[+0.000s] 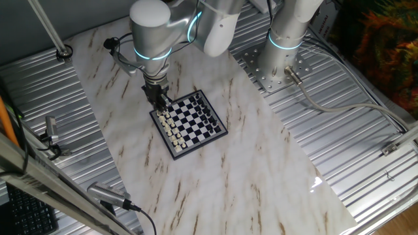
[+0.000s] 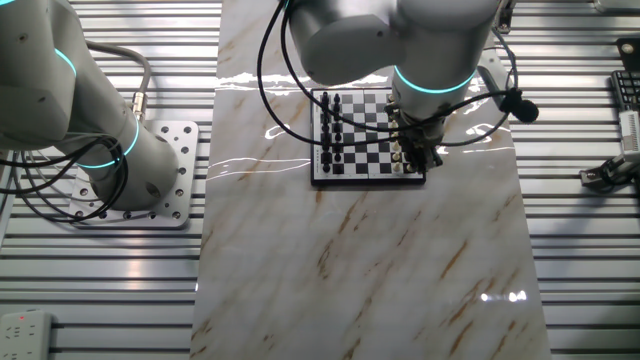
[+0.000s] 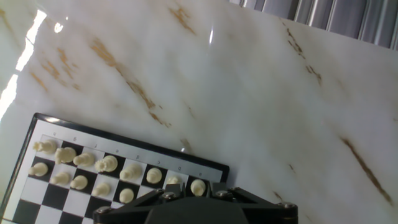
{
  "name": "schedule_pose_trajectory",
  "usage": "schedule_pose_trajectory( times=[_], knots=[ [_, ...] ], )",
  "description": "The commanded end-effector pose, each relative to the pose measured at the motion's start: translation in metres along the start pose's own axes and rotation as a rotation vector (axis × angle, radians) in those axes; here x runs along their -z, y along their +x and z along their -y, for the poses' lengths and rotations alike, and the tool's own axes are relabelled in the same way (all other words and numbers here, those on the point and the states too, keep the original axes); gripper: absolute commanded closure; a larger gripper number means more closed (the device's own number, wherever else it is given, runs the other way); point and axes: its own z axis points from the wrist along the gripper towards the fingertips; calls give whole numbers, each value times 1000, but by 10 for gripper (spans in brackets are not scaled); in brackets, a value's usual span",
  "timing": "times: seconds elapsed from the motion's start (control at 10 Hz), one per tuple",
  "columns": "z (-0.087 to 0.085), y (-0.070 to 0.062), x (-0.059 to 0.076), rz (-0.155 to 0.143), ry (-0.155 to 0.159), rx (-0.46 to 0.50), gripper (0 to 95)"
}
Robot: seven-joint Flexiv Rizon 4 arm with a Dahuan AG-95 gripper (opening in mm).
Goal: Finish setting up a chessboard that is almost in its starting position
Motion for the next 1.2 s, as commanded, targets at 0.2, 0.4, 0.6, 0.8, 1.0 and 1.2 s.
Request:
schedule_pose_trajectory(
  times=[0.2,0.4,0.6,0.8,1.0,1.2],
  knots=[
    [1,0,9,-30,-6,-7,760],
    [1,1,19,-71,1,-41,760],
    [5,4,32,-92,0,-53,760],
    [13,10,43,-92,5,-89,760],
    [20,15,52,-86,15,-142,760],
    [24,18,58,-89,22,-167,760]
  ],
)
